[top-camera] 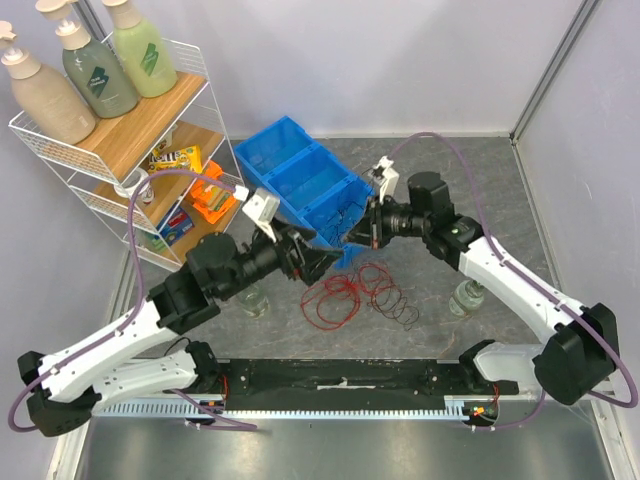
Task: Untangle the cables
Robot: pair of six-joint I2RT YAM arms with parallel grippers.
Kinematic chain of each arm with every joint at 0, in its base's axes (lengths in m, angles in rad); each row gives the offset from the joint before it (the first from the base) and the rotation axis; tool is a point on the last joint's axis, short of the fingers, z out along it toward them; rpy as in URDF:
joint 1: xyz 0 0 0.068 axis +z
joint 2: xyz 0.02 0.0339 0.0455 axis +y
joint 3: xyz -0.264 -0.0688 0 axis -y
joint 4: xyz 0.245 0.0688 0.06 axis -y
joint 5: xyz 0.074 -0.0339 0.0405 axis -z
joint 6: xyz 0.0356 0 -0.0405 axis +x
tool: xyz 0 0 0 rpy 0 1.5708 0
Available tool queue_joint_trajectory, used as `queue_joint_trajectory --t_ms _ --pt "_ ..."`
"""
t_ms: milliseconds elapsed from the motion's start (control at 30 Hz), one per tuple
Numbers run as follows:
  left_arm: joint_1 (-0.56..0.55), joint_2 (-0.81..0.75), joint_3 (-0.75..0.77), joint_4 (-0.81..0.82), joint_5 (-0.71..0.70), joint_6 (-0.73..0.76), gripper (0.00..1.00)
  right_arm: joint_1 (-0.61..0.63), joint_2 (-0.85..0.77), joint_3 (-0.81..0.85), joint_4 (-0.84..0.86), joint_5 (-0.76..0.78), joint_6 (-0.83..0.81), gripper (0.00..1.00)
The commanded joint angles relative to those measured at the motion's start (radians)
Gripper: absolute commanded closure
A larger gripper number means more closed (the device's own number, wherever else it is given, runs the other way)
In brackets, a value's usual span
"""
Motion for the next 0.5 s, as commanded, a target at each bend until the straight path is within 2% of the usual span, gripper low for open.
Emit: queue_joint_trajectory --t_ms 0,167,367,467 --pt "0.041 0.124 0.153 -0.094 -0.066 0.028 0.03 0.097 -0.043 -0.013 -0.010 -0.023 -0.123 1.00" --pt "0.142 0.155 0.169 -0.108 -0.040 -0.061 0.10 0.156 -0.062 -0.033 -0.008 0.034 -0.123 1.00" --pt "0.179 0.164 0.131 -0.045 0.033 -0.080 0.12 0.179 -0.076 -0.051 0.029 -0.004 -0.111 1.00" --pt "0.194 0.192 0.144 -0.005 0.096 -0.089 0.17 0.185 -0.081 -0.053 0.033 -0.038 -0.111 1.00"
